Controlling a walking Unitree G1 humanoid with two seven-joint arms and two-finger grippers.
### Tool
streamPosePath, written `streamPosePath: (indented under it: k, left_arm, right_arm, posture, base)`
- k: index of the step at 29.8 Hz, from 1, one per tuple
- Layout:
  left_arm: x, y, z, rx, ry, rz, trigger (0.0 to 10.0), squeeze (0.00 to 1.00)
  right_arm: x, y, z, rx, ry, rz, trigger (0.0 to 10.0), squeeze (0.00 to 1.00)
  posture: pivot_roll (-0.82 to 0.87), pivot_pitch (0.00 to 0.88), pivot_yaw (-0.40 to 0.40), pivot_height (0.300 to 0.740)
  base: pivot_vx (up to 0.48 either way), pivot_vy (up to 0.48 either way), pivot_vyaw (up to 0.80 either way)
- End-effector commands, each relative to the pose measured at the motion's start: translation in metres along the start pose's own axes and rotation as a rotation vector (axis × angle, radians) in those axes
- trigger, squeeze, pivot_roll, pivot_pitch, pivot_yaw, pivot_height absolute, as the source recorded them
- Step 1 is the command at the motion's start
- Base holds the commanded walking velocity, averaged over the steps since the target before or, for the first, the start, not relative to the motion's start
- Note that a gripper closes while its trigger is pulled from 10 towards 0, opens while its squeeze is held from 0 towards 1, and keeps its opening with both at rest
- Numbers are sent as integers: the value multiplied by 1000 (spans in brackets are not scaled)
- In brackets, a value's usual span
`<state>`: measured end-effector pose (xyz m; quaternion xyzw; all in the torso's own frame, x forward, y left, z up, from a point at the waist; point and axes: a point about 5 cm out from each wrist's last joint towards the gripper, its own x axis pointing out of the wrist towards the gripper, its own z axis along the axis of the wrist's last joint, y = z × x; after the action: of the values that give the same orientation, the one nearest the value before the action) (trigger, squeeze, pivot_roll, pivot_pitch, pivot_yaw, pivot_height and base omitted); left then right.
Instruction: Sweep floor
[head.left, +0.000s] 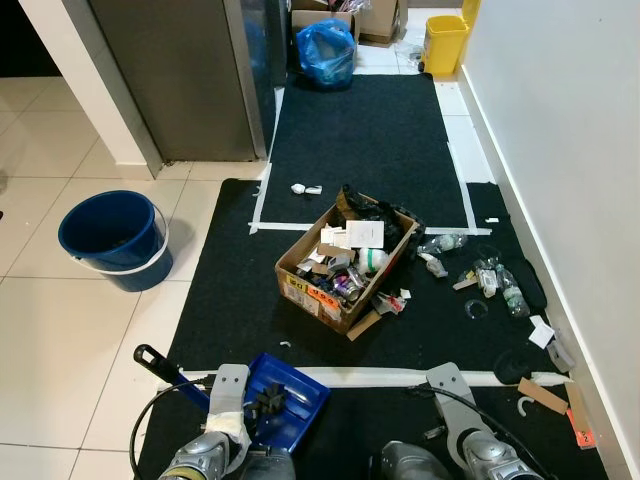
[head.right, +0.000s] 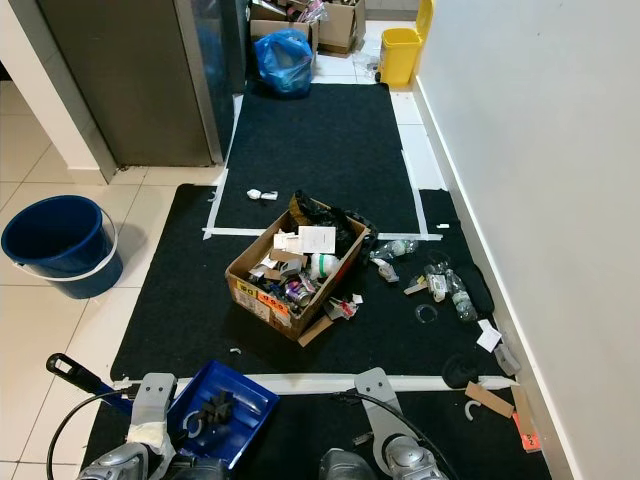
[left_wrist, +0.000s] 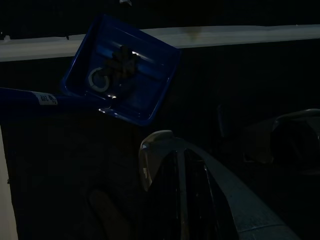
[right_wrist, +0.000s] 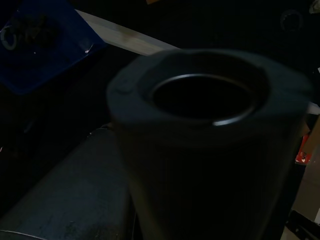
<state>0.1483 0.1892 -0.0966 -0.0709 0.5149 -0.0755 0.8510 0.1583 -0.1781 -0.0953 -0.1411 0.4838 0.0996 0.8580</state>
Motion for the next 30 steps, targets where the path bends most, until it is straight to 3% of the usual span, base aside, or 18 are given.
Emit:
streamPosePath:
  k: [1, 30]
  left_arm:
    - [2, -5, 1, -5, 2, -15, 10000, 0]
    - [2, -5, 2, 0, 3, -12, 10000, 0]
  right_arm:
    - [-1, -3, -9, -6, 50, -12, 10000, 0]
    - [-1, -5, -5, -21, 43, -11, 10000, 0]
  posture:
    - [153, 0, -23, 740]
    - [158, 0, -24, 740]
  base:
    - [0, 0, 0]
    - [0, 0, 0]
